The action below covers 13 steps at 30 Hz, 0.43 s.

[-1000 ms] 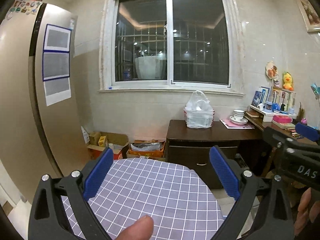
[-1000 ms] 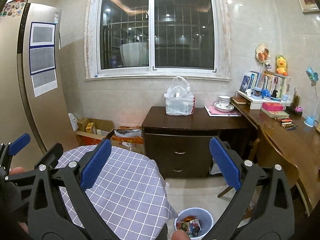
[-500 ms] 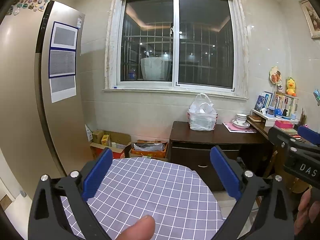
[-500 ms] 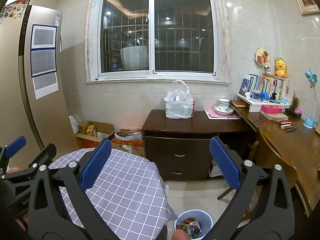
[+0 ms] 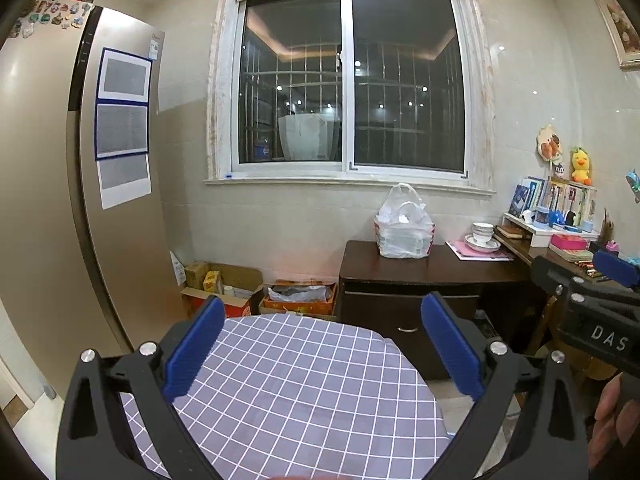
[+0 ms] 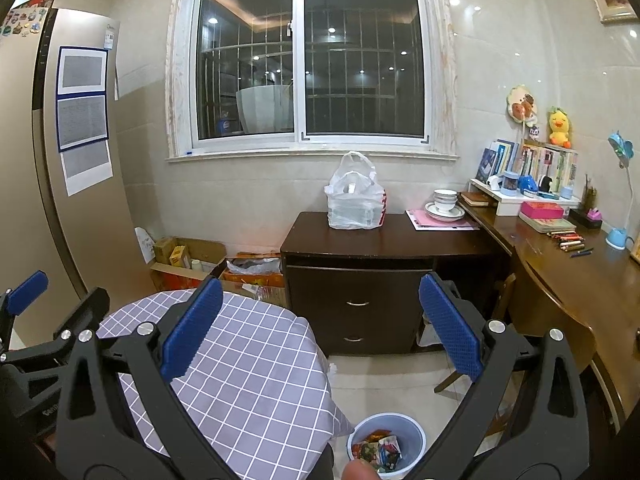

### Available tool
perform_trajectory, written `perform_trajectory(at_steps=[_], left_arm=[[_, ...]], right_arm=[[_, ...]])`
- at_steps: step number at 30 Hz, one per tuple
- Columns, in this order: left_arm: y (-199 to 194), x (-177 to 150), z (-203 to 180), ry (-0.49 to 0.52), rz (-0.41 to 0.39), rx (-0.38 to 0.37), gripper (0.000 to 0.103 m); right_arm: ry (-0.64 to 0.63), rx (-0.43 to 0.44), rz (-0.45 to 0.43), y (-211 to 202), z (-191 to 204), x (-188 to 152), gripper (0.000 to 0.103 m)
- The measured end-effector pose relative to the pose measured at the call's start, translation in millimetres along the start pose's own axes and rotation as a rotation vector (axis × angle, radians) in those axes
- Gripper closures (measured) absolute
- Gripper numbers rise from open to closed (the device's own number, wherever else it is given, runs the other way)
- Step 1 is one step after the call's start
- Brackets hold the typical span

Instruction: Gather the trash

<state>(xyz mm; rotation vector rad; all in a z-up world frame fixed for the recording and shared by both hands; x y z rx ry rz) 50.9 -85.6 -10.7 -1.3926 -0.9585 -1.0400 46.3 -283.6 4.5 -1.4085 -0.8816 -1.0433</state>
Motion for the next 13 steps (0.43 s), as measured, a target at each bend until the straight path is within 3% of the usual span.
perform_trajectory(at_steps=[13], left_arm=[[5.9, 1.6, 7.7, -0.03, 0.015, 0.012, 0.006]], right_arm=[[0.005, 0.004, 0.012, 7.4, -0.7, -3.7, 0.006]])
Point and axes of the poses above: each gripper's, at about its wrist camera, not at the fingertips, and y roughly the way its jaws point, z to its left, x to its top, the point moved 6 cm from there along y, roughly the way its jaws point, and after that the axes turned 3 degrees about -x, right-handed, at the moved point
